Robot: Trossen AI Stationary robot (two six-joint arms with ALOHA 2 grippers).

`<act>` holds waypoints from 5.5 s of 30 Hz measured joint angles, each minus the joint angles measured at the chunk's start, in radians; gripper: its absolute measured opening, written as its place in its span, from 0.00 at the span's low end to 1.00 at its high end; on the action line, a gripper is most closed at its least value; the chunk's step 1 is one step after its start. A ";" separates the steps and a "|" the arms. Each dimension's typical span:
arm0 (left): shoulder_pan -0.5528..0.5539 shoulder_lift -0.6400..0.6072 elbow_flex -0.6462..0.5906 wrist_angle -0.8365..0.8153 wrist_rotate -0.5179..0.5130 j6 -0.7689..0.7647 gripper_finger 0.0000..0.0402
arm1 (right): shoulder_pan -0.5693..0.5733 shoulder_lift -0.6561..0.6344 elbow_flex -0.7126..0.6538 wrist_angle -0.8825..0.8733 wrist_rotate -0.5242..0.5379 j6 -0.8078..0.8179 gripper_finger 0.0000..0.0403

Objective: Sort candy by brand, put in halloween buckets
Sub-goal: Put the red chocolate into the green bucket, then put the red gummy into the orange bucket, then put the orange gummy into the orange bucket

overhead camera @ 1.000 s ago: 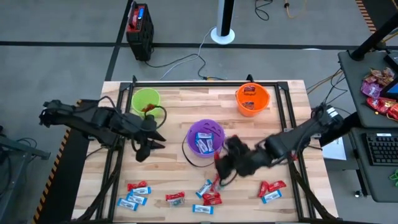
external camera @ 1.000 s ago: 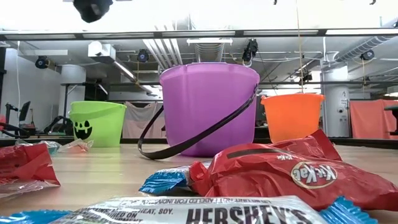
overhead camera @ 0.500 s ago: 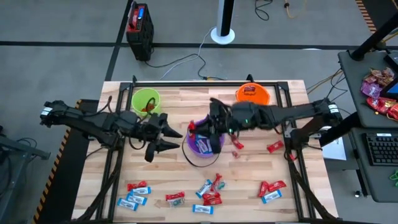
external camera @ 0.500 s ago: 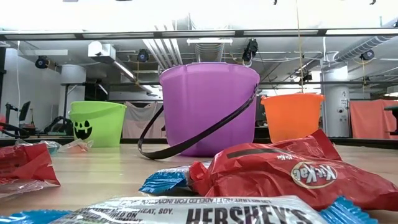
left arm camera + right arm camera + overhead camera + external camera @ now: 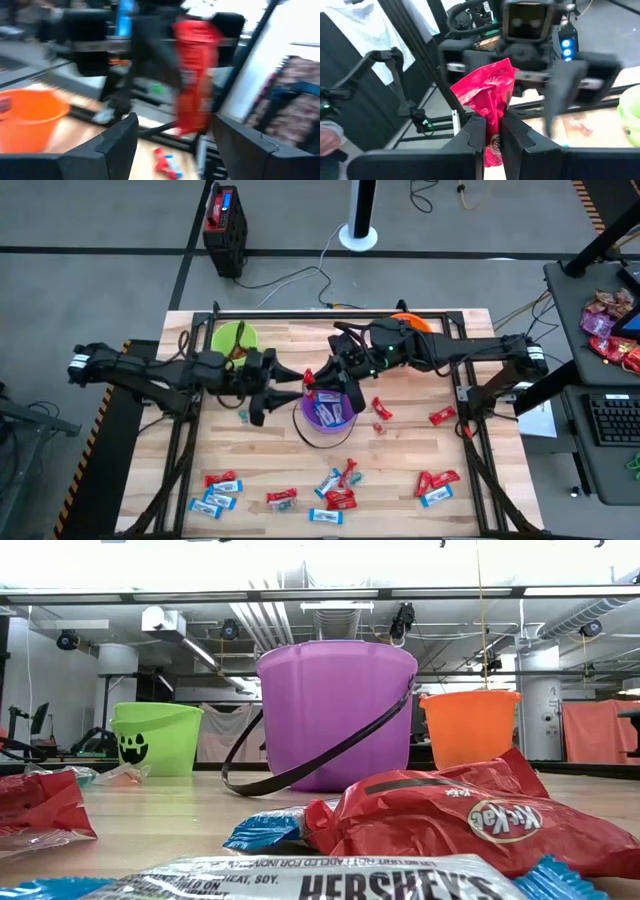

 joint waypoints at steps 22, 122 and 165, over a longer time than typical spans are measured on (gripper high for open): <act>0.047 0.051 0.000 0.078 -0.037 0.008 0.06 | -0.042 0.002 0.004 -0.058 0.004 -0.041 0.35; 0.046 0.111 -0.194 -1.076 0.027 -0.944 0.33 | -0.272 -0.289 -0.116 -1.139 0.394 0.262 0.03; 0.126 0.291 -0.081 -1.132 0.045 -0.688 0.03 | -0.767 -0.172 -0.169 -1.083 0.260 -0.107 0.41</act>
